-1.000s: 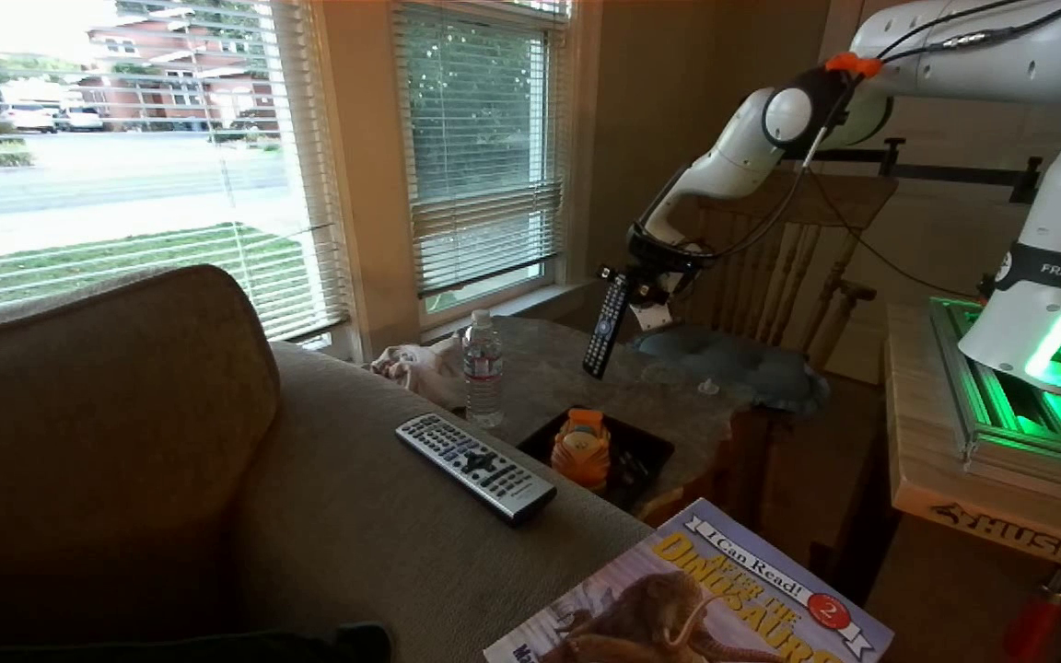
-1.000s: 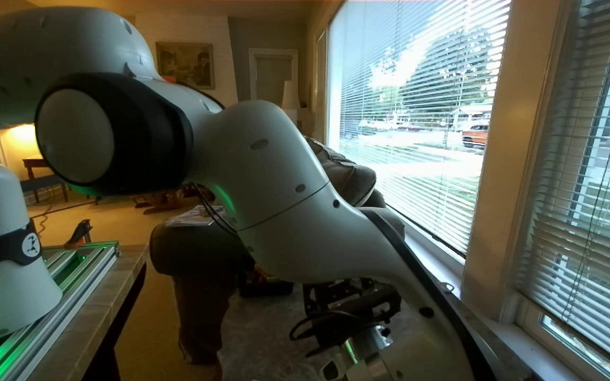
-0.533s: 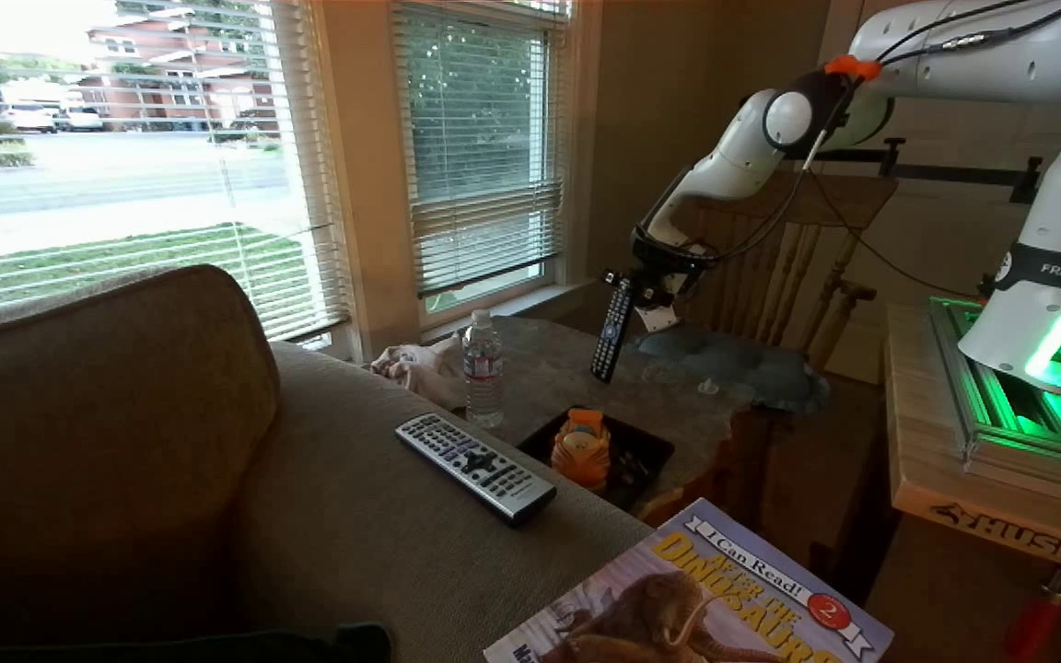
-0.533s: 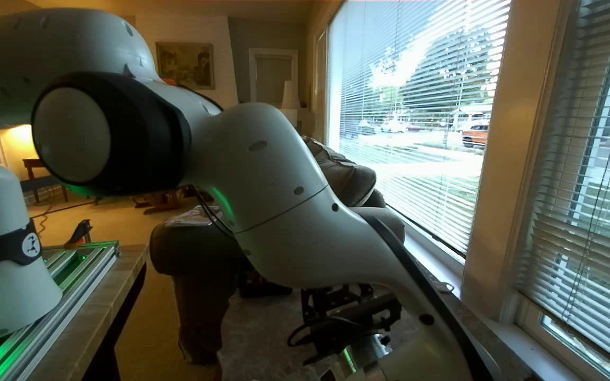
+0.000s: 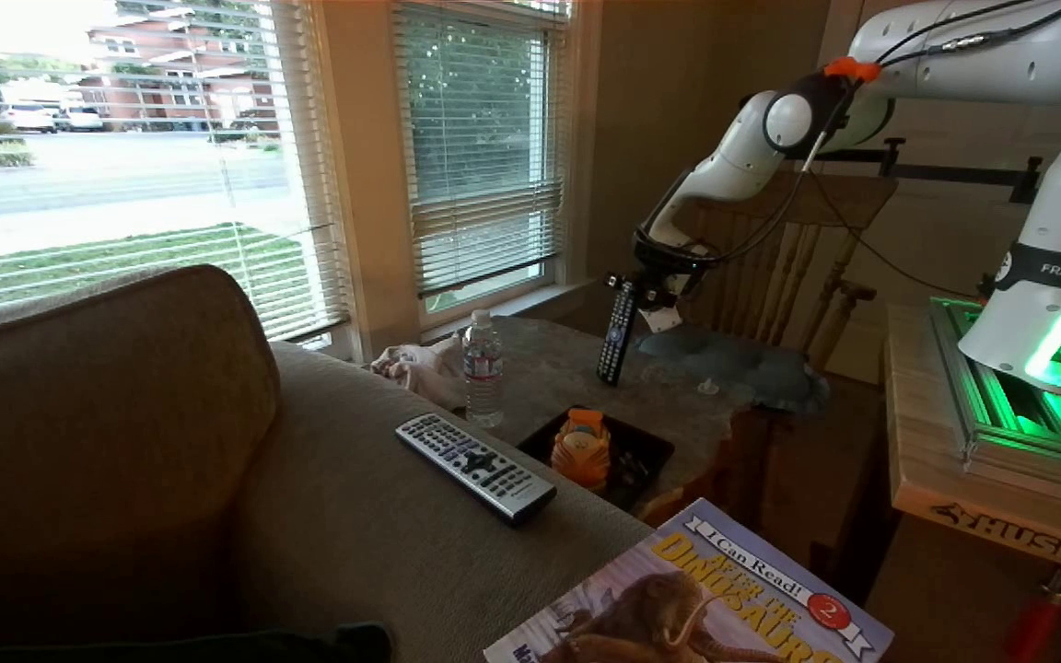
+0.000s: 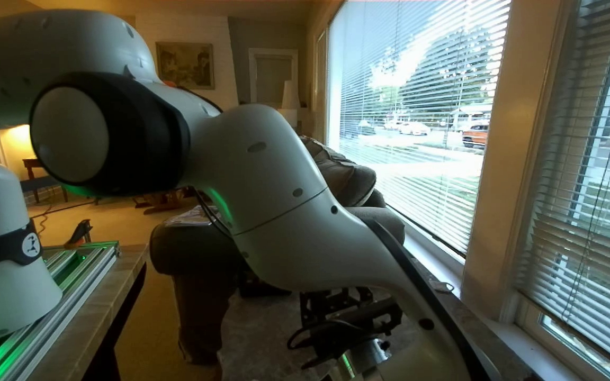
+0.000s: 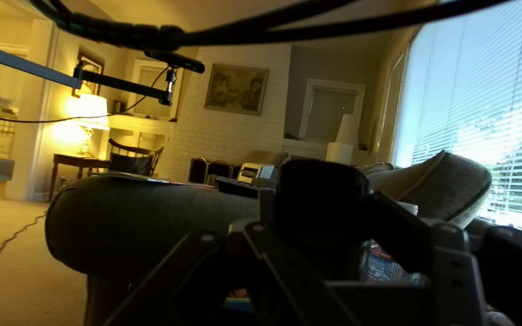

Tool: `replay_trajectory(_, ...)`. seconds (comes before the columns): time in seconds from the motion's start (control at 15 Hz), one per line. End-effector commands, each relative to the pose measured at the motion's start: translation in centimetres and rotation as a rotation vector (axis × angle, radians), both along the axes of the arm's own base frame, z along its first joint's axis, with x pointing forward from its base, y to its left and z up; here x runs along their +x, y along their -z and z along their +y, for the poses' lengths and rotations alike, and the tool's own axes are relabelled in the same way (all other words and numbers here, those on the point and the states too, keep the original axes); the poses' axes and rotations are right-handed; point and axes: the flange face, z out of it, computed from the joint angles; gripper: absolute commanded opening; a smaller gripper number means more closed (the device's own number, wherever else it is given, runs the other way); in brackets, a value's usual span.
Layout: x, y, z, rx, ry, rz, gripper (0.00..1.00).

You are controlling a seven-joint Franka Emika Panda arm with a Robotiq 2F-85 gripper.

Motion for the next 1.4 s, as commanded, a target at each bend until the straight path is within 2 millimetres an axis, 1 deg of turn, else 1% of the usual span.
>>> replay_trajectory(0.0, 0.02, 0.17, 0.05, -0.001, -0.003, 0.031, 0.29)
replay_trajectory(0.87, 0.06, 0.07, -0.04, -0.017, -0.024, 0.059, 0.29)
replay_trajectory(0.93, 0.10, 0.06, -0.06, -0.021, -0.024, 0.062, 0.51)
replay_trajectory(1.0, 0.12, 0.04, -0.08, -0.023, -0.024, 0.064, 0.79)
replay_trajectory(1.07, 0.14, 0.04, -0.11, -0.024, -0.024, 0.066, 0.80)
replay_trajectory(1.2, 0.12, 0.05, -0.17, -0.027, -0.027, 0.070, 0.95)
replay_trajectory(1.27, 0.13, 0.04, -0.18, -0.028, -0.027, 0.071, 0.99)
replay_trajectory(1.33, 0.14, 0.03, -0.19, -0.029, -0.028, 0.072, 1.00)
